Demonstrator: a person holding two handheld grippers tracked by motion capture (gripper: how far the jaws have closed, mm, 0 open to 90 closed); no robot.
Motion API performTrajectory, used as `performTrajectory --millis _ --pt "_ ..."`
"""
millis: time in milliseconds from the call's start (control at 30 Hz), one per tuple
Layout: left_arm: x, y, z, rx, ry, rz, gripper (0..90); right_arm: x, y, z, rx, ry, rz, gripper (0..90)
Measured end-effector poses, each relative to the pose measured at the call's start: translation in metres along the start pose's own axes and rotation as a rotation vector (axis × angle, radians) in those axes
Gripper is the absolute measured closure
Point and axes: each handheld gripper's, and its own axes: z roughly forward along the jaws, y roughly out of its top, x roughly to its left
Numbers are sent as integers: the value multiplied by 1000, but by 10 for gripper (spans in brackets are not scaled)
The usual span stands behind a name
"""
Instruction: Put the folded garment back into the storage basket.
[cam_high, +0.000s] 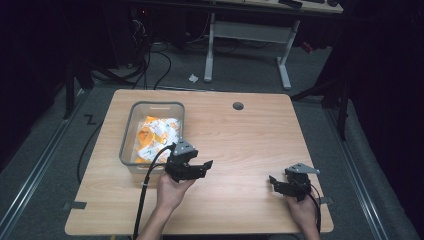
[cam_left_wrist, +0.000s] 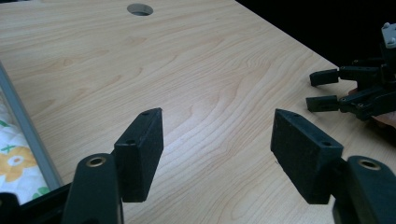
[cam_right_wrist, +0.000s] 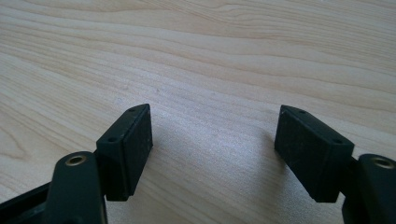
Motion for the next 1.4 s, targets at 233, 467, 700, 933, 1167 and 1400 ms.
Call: performTrajectory --millis 233,467,700,933,1167,1400 --pt "-6 -5 10 11 -12 5 347 0 0 0 0 0 0 281" --pt "-8 -10 17 32 -15 12 348 0 0 0 0 0 0 281" --pt "-11 -16 24 50 -19 16 349 0 0 0 0 0 0 281" --pt "-13 -22 32 56 -17 17 351 0 0 0 0 0 0 281" --pt "-16 -29 41 82 -4 33 353 0 0 0 0 0 1 281" --pt "-18 -36 49 88 -1 31 353 0 0 0 0 0 0 281"
